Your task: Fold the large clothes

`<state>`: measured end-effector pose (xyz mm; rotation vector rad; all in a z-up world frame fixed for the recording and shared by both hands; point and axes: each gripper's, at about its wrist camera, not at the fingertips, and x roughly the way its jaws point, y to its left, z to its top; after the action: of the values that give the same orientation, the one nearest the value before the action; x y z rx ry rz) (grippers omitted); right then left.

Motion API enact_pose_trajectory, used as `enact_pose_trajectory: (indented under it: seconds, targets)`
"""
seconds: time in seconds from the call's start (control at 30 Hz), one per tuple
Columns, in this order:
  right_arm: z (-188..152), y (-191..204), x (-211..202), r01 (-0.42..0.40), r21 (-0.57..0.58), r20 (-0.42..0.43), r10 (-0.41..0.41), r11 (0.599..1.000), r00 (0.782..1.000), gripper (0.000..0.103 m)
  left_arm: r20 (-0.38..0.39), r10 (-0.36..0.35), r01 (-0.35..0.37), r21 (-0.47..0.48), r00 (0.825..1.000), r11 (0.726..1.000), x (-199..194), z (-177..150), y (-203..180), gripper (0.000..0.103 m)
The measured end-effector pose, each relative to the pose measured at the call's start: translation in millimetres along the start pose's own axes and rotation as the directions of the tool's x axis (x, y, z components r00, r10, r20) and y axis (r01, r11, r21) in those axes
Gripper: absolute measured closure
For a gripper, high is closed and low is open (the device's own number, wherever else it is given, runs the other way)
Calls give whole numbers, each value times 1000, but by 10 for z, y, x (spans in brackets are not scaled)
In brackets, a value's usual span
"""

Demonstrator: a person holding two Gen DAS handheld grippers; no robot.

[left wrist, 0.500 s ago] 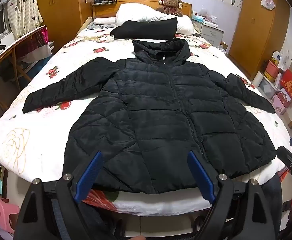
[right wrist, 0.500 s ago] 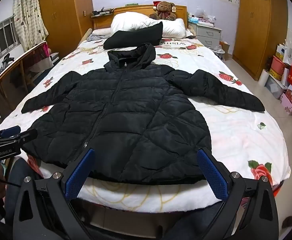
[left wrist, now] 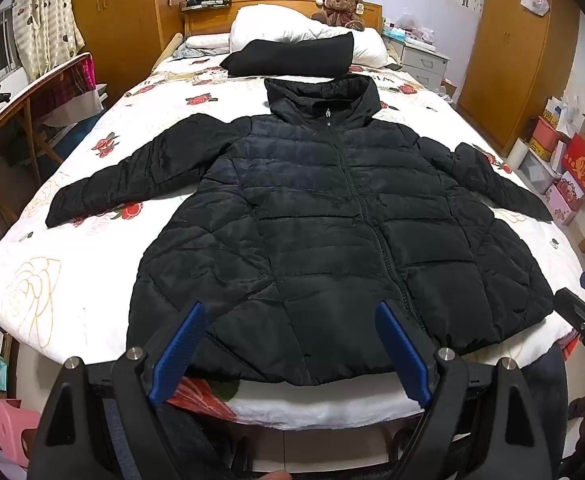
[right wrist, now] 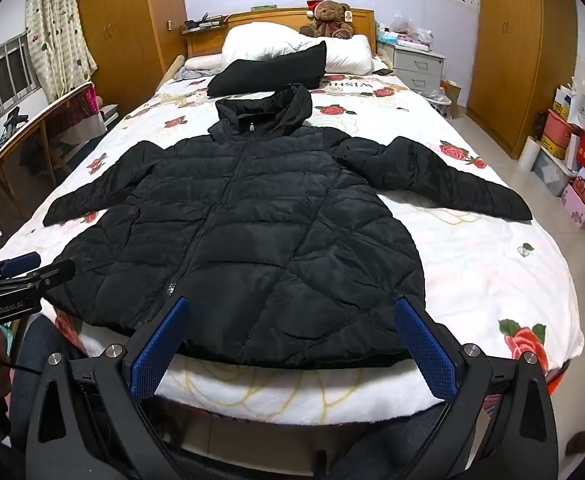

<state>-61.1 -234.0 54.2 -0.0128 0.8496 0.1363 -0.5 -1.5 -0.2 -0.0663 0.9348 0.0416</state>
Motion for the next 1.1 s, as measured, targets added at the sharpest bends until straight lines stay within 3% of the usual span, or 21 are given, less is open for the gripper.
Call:
enact_pose_trajectory:
  seconds: [1.1]
  targets:
    - [-20,26,50,-3,0,-8,3,1000,1000,2,-8,-12,12,-4,1000,1000,25,-46,9,15]
